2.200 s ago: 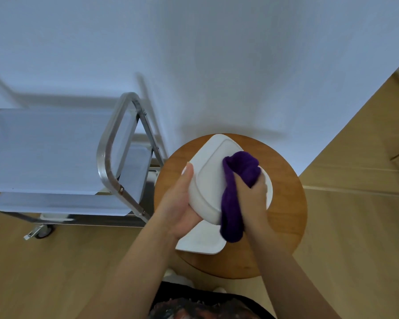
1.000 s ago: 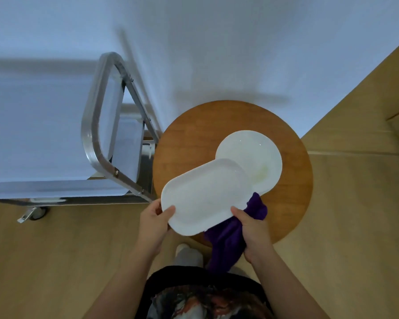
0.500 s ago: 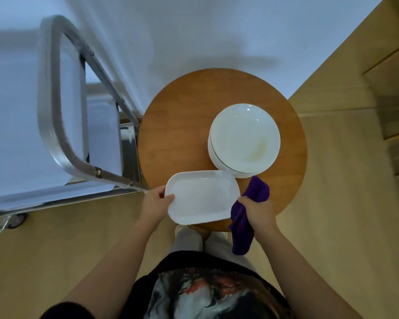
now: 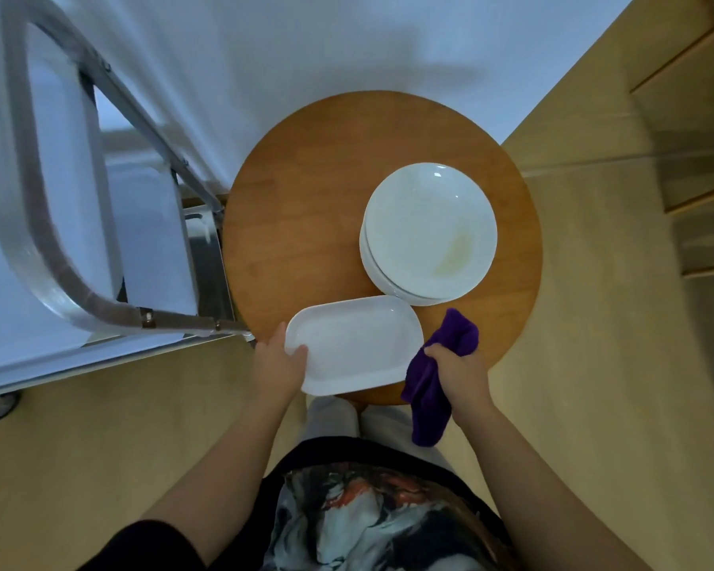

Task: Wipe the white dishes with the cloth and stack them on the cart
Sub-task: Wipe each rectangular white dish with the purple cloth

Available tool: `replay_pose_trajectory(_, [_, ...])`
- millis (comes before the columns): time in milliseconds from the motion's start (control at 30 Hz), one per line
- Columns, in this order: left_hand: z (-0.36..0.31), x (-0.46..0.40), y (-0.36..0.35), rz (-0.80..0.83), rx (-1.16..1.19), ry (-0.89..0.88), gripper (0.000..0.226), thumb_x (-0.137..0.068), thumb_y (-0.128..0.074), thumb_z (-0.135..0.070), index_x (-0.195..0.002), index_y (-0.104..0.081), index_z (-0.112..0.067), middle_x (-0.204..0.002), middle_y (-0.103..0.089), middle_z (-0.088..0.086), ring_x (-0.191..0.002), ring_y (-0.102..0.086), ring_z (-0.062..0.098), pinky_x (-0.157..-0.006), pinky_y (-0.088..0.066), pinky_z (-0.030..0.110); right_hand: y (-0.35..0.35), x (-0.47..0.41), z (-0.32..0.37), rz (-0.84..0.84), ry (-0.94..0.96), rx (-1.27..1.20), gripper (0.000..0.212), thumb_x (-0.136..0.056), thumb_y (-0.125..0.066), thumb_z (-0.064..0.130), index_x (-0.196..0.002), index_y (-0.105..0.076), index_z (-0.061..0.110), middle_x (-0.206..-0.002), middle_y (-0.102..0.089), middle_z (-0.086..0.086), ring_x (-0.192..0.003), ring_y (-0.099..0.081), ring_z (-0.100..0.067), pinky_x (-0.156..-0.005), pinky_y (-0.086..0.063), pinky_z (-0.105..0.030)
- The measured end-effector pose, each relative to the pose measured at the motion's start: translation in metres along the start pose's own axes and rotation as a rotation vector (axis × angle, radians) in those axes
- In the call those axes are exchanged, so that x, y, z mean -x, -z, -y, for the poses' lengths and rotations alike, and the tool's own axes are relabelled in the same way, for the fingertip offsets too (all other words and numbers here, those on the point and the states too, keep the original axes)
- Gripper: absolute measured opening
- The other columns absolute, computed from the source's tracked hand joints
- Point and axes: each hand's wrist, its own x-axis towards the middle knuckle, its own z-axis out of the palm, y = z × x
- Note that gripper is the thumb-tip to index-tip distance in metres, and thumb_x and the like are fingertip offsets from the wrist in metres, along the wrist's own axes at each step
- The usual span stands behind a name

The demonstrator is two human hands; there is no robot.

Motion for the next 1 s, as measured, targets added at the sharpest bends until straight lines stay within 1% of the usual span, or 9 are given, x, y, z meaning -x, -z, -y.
replay_pose_trajectory(133, [-0.004, 0.001, -0.002, 0.051, 0.423, 0.224, 0.024, -0.094, -0.052, -0.037, -0.113, -0.057, -0.023, -0.112, -0.063, 0.003, -0.101, -0.06, 0.024, -0.077, -0.05, 0.038, 0.004, -0.014, 0.003, 0.15, -0.087, 0.121, 0.014, -0.078, -0.066, 0.014, -0.084, -0.054, 0.018, -0.082, -0.062, -0.005, -0.076, -0.058, -0.021, -0.06, -0.044, -0.031])
replay_pose_trajectory(200, [-0.006, -0.005, -0.004, 0.099, 0.509, 0.297, 0.037, -0.094, -0.047, -0.046, -0.123, -0.055, -0.024, -0.115, -0.062, 0.001, -0.104, -0.059, 0.022, -0.083, -0.051, 0.039, 0.0, -0.021, 0.005, 0.252, -0.115, 0.155, 0.015, -0.078, -0.065, 0.011, -0.087, -0.055, 0.017, -0.082, -0.062, -0.004, -0.077, -0.058, -0.021, -0.059, -0.044, -0.029])
replay_pose_trajectory(300, [-0.005, -0.01, -0.008, 0.085, 0.56, 0.297, 0.049, -0.094, -0.045, -0.048, -0.137, -0.045, -0.025, -0.128, -0.056, 0.003, -0.112, -0.056, 0.023, -0.094, -0.048, 0.043, -0.008, -0.032, 0.005, 0.347, -0.172, 0.128, 0.027, -0.075, -0.065, 0.012, -0.1, -0.055, 0.015, -0.092, -0.062, -0.007, -0.087, -0.059, -0.026, -0.07, -0.048, -0.034])
replay_pose_trajectory(433, [0.0, -0.02, -0.012, 0.11, 0.701, 0.351, 0.048, -0.096, -0.037, -0.055, -0.126, -0.057, -0.024, -0.12, -0.064, 0.003, -0.106, -0.061, 0.023, -0.091, -0.05, 0.043, -0.012, -0.044, -0.005, 0.343, -0.232, 0.024, 0.022, -0.074, -0.063, 0.012, -0.093, -0.055, 0.019, -0.089, -0.062, -0.006, -0.084, -0.059, -0.025, -0.07, -0.048, -0.037])
replay_pose_trajectory(533, [0.005, -0.025, -0.017, 0.085, 0.71, 0.401, 0.052, -0.095, -0.026, -0.063, -0.113, -0.06, -0.028, -0.112, -0.065, 0.0, -0.1, -0.062, 0.021, -0.092, -0.049, 0.042, -0.014, -0.047, -0.014, 0.389, -0.202, 0.04, 0.021, -0.073, -0.062, 0.009, -0.092, -0.057, 0.016, -0.086, -0.063, -0.006, -0.08, -0.059, -0.023, -0.064, -0.047, -0.032])
replay_pose_trajectory(633, [0.009, -0.023, -0.017, 0.08, 0.726, 0.425, 0.055, -0.093, -0.024, -0.066, -0.114, -0.059, -0.029, -0.113, -0.065, 0.0, -0.101, -0.062, 0.022, -0.094, -0.048, 0.044, -0.017, -0.048, -0.013, 0.399, -0.172, 0.066, 0.02, -0.075, -0.061, 0.008, -0.092, -0.055, 0.017, -0.086, -0.062, -0.005, -0.08, -0.059, -0.022, -0.063, -0.046, -0.032])
replay_pose_trajectory(767, [0.024, -0.014, -0.007, 0.014, 0.857, 0.476, 0.055, -0.092, -0.026, -0.068, -0.117, -0.059, -0.031, -0.112, -0.066, -0.002, -0.1, -0.063, 0.019, -0.076, -0.051, 0.034, -0.037, -0.044, 0.0, 0.503, -0.113, 0.142, 0.022, -0.078, -0.061, 0.008, -0.093, -0.053, 0.021, -0.086, -0.061, -0.002, -0.079, -0.059, -0.019, -0.052, -0.049, -0.025])
replay_pose_trajectory(867, [0.036, -0.008, 0.004, -0.08, 0.963, 0.476, 0.05, -0.095, -0.024, -0.064, -0.105, -0.062, -0.034, -0.107, -0.068, -0.005, -0.098, -0.065, 0.018, -0.069, -0.051, 0.03, -0.066, -0.043, 0.017, 0.571, -0.021, 0.224, 0.013, -0.079, -0.061, 0.006, -0.086, -0.058, 0.017, -0.079, -0.063, -0.002, -0.074, -0.061, -0.016, -0.06, -0.052, -0.026])
replay_pose_trajectory(1000, [0.04, -0.002, 0.009, -0.124, 1.155, 0.445, 0.053, -0.096, -0.021, -0.062, -0.116, -0.06, -0.031, -0.105, -0.07, -0.005, -0.094, -0.069, 0.017, -0.067, -0.057, 0.031, -0.11, -0.045, 0.051, 0.606, 0.068, 0.449, 0.005, -0.075, -0.063, 0.015, -0.08, -0.061, 0.013, -0.075, -0.062, -0.004, -0.072, -0.06, -0.019, -0.067, -0.048, -0.032])
